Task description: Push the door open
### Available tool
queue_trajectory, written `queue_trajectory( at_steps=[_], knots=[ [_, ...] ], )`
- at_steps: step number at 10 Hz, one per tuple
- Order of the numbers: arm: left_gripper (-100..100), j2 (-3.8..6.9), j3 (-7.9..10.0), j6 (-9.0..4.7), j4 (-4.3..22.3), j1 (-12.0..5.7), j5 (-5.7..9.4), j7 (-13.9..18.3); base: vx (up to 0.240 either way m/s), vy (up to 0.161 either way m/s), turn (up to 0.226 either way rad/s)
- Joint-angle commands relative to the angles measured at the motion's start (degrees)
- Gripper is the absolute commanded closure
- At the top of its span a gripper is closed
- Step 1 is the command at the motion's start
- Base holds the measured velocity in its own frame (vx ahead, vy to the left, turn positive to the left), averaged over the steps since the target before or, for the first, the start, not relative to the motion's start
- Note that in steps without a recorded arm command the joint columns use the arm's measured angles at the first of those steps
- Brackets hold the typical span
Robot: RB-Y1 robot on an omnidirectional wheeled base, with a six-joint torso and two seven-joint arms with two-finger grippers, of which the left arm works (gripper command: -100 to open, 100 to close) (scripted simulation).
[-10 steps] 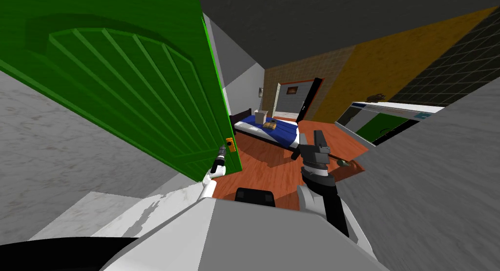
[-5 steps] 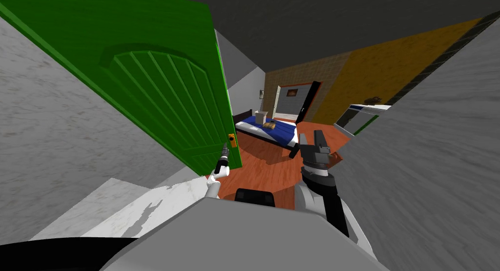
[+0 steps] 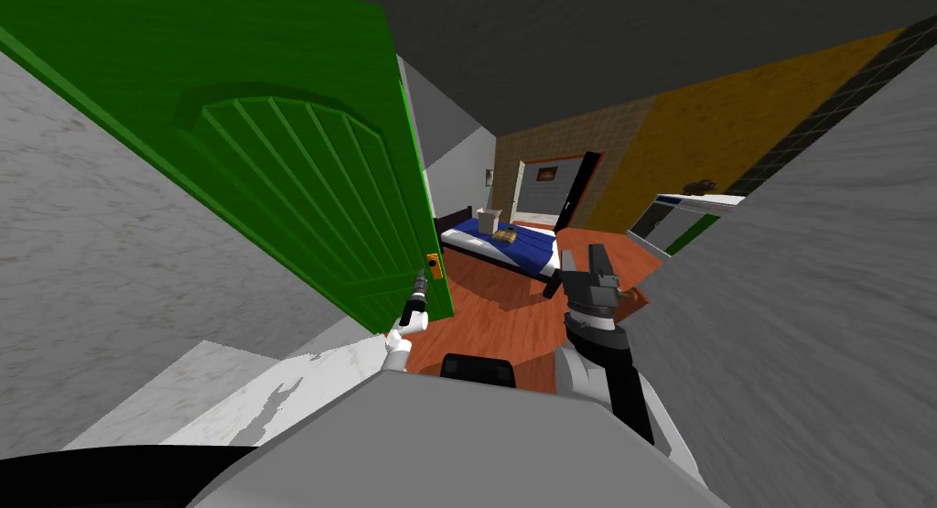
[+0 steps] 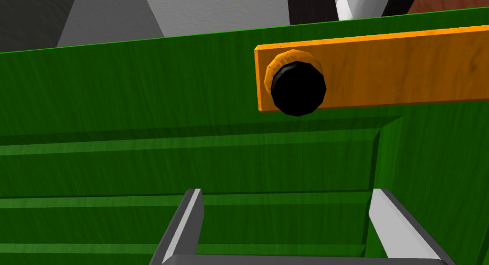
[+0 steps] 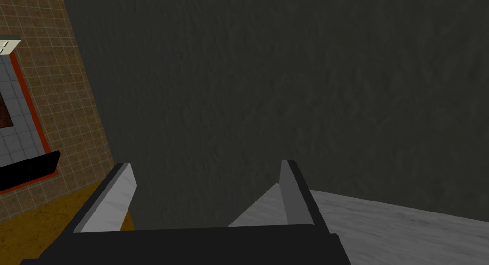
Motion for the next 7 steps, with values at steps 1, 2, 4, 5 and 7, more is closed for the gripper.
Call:
queue_trajectory(
  at_steps=[1, 2, 4, 5, 7],
  knots=[
    [-100, 1.02, 0.25, -0.14, 0.2, -0.2, 0.04, 0.0, 0.24, 0.04, -0.027],
    [-100, 1.08, 0.37, -0.29, 0.4, -0.3, 0.06, 0.0, 0.262, 0.048, -0.009],
    [-100, 0.31, 0.65, -0.64, 0.9, -0.54, 0.1, 0.0, 0.245, 0.048, -0.019],
    [-100, -0.57, 0.78, -0.81, 1.1, -0.65, 0.11, 0.0, 0.229, 0.01, -0.01],
    [-100, -1.04, 0.86, -0.7, 1.1, -0.8, 0.12, -0.1, 0.136, -0.001, -0.006]
  ],
)
